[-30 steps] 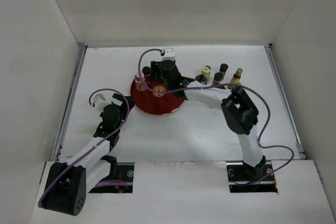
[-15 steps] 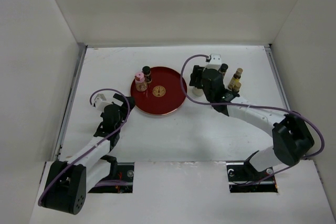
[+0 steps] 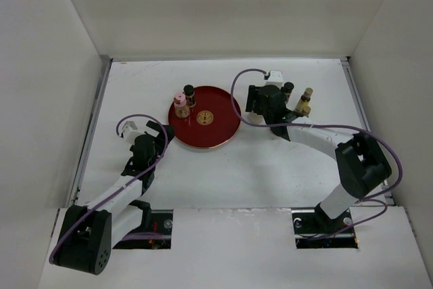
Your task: Organize the condiment bottles
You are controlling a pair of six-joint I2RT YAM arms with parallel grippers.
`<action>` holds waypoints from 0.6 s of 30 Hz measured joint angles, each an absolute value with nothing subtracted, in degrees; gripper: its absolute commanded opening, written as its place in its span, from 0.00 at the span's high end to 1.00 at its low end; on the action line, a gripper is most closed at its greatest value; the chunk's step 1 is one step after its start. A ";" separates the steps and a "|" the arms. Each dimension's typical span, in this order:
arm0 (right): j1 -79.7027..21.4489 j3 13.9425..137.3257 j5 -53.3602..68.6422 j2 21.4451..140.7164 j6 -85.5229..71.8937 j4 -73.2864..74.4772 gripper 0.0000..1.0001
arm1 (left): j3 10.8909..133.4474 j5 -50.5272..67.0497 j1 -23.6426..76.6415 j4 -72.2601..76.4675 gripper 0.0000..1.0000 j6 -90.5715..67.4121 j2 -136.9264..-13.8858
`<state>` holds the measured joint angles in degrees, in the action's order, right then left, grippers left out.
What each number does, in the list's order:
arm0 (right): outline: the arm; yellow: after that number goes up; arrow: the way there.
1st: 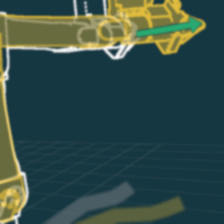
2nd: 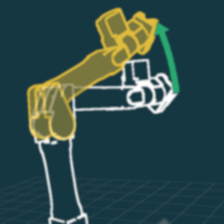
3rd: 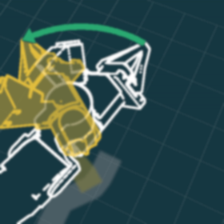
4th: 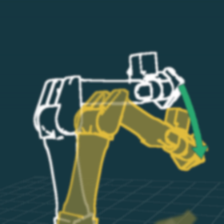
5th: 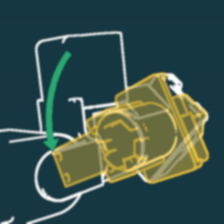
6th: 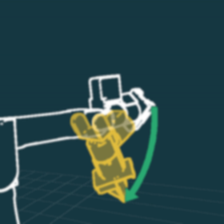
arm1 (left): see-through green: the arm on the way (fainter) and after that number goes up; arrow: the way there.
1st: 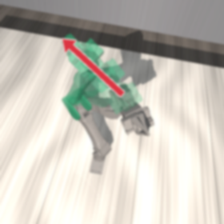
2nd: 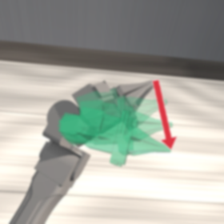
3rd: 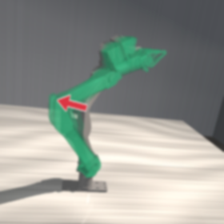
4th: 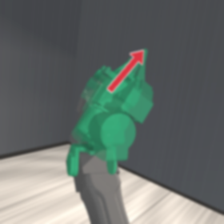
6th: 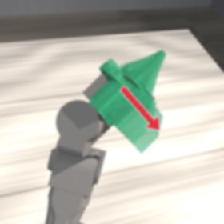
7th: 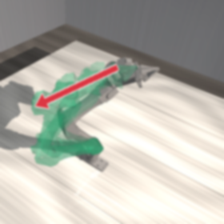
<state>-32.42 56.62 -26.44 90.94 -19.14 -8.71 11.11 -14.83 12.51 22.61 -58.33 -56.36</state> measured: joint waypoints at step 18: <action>-32.42 61.06 -28.56 96.53 -15.70 -5.56 0.29 | 11.11 -14.33 12.53 24.03 0.00 -58.35 -58.28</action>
<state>-32.42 61.06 -28.56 96.53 -15.70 -5.56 11.11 -14.33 12.53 24.03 -58.35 -58.28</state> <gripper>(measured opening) 0.693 0.997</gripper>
